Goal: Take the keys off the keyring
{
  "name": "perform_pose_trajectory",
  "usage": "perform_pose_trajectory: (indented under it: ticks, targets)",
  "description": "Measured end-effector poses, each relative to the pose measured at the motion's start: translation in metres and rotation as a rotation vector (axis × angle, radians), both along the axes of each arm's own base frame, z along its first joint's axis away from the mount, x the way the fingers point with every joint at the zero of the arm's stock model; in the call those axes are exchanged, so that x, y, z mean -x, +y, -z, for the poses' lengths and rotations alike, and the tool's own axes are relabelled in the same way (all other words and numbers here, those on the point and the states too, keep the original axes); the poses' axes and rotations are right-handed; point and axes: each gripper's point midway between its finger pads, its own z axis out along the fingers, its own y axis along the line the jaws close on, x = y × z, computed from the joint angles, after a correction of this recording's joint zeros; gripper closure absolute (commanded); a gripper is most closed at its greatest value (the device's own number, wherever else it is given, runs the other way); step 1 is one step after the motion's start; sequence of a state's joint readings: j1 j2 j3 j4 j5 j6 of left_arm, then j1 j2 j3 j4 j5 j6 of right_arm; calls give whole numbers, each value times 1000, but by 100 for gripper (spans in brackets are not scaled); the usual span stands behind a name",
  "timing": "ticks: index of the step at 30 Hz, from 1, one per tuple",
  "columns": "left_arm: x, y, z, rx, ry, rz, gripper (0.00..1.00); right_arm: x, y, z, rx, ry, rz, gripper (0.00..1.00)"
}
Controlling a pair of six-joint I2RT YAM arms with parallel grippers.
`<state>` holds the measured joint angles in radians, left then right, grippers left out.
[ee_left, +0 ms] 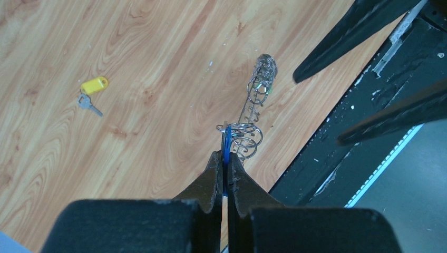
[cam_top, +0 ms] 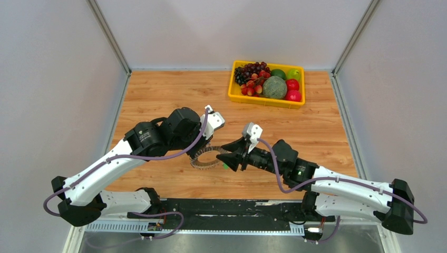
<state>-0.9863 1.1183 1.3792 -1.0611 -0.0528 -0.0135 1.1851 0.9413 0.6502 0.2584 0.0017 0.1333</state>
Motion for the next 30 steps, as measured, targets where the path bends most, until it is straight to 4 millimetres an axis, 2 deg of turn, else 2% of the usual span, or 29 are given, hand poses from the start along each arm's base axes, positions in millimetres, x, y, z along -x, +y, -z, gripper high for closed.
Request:
perform_pose_trajectory:
  ticks: [3, 9, 12, 18, 20, 22, 24, 27, 30]
  targets:
    - [0, 0, 0, 1, 0, 1, 100, 3, 9, 4, 22, -54, 5, 54]
    - [1, 0, -1, 3, -1, 6, 100, -12, 19, 18, 71, -115, 64, 57]
    - [4, 2, -4, 14, -3, 11, 100, -17, 22, 26, 95, -123, 98, 55]
    - [10, 10, -4, 39, -20, 16, 100, -22, 23, 9, 37, -167, 135, 48]
    - [9, 14, 7, 45, -44, 17, 100, -23, 23, 6, 33, -179, 140, 43]
    - [3, 18, 27, 36, -86, 5, 100, -25, 23, 6, 33, -187, 148, 40]
    - [-6, 21, 55, 3, -121, -11, 100, -26, 22, 8, 37, -195, 152, 40]
    - [-15, 26, 84, -69, -111, -27, 100, -27, 20, 13, 59, -202, 155, 43]
    - [-29, 21, 86, -70, -130, -43, 100, -31, 18, 16, 73, -210, 168, 44]
